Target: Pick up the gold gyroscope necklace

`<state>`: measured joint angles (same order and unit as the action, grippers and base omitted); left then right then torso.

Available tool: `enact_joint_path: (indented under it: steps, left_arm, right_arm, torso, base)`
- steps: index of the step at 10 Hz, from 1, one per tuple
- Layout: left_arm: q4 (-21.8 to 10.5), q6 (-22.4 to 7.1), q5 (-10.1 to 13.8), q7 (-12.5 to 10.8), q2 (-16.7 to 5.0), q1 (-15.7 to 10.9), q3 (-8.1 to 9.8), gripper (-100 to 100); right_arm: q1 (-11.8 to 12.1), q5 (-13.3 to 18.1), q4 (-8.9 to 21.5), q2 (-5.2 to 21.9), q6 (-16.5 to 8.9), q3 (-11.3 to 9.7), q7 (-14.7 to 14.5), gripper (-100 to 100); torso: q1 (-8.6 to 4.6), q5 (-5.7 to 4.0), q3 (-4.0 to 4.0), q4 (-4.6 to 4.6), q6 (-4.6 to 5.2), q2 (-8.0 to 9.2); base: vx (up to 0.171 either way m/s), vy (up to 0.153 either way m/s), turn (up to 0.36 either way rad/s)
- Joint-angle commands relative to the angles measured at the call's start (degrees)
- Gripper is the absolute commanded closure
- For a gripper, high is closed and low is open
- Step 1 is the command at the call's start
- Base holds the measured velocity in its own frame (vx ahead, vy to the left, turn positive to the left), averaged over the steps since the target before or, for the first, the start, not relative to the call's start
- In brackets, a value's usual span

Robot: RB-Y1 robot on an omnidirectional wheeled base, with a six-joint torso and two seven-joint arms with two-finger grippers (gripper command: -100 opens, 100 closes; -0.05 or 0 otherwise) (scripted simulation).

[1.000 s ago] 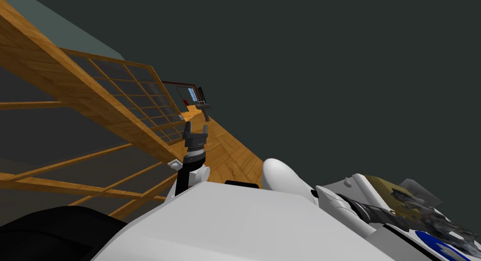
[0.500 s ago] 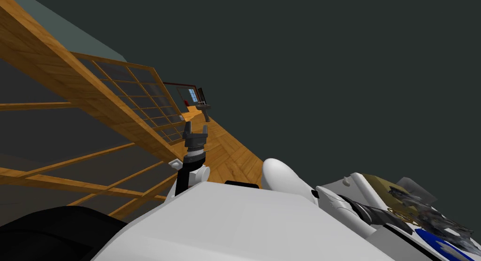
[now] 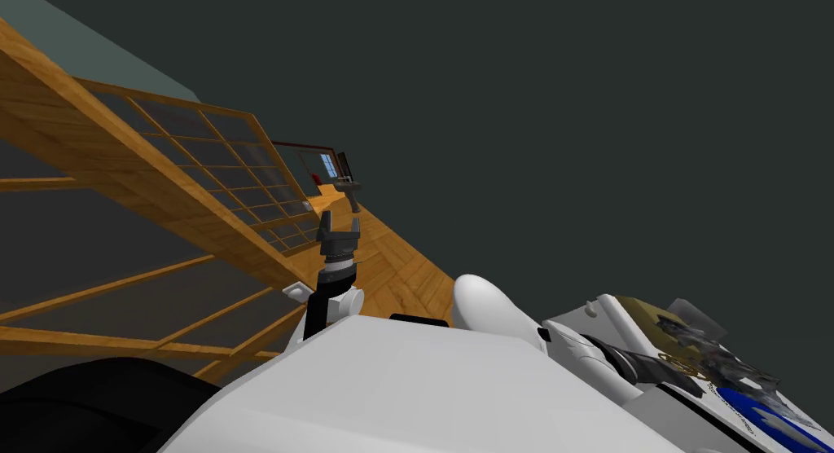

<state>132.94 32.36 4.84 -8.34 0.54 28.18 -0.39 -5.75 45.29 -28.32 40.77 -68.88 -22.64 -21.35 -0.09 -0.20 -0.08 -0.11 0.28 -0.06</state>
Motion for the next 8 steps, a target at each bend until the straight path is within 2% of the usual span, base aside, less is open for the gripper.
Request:
enact_joint_path:
  steps: [1,2,3,4,5,6,7,8]
  left_arm:
    - [0.0,0.0,0.0,0.0,0.0,0.0,0.00,0]
    - [0.0,0.0,0.0,0.0,0.0,0.0,0.00,0]
    - [0.0,0.0,0.0,0.0,0.0,0.0,0.00,0]
    - [0.0,0.0,0.0,0.0,0.0,0.0,0.00,0]
    - [0.0,0.0,0.0,0.0,0.0,0.0,0.00,0]
    - [0.0,0.0,0.0,0.0,0.0,0.0,0.00,0]
    - [0.0,0.0,0.0,0.0,0.0,0.0,0.00,0]
    - [0.0,0.0,0.0,0.0,0.0,0.0,0.00,0]
  right_arm:
    - [0.0,2.9,-1.1,-1.2,1.0,2.8,-0.5,100]
    - [0.0,4.4,-1.1,-1.2,1.0,2.8,-0.5,100]
    - [-0.5,6.3,-1.2,-2.3,2.2,5.2,-0.6,100]
    - [-0.5,8.4,-1.2,-2.3,2.2,5.2,-0.6,100]
    - [-0.9,10.1,-1.2,-3.3,3.4,7.6,-0.7,100]
    - [-0.9,12.2,-1.2,-3.3,3.4,7.6,-0.7,100]
    - [-0.9,12.4,-1.2,-3.3,3.4,7.6,-0.7,100]
    - [-1.4,15.1,-1.2,-4.4,4.6,10.0,-0.8,100]
  torso:
    - [0.00,0.00,0.00,0.00,0.00,0.00]
    - [-0.05,-0.14,-0.02,-0.04,0.10,-0.01]
    - [-0.10,-0.17,0.00,-0.03,0.03,0.02]
    - [-0.13,-0.26,-0.01,-0.06,0.18,0.04]
    - [-0.16,-0.28,0.02,-0.04,0.10,0.08]
    - [-0.17,-0.35,0.00,-0.07,0.17,0.07]
    - [-0.21,-0.36,0.03,-0.05,0.13,0.11]
    - [-0.26,-0.37,0.08,-0.03,0.09,0.20]
  base:
    - [0.071,0.018,-0.223]
    - [0.057,0.019,-0.123]
    - [0.063,0.021,-0.272]
    - [0.059,0.027,-0.114]
    - [0.064,0.026,-0.173]
    - [0.050,0.020,-0.125]
    - [0.016,0.007,-0.002]
    - [0.041,0.012,-0.191]
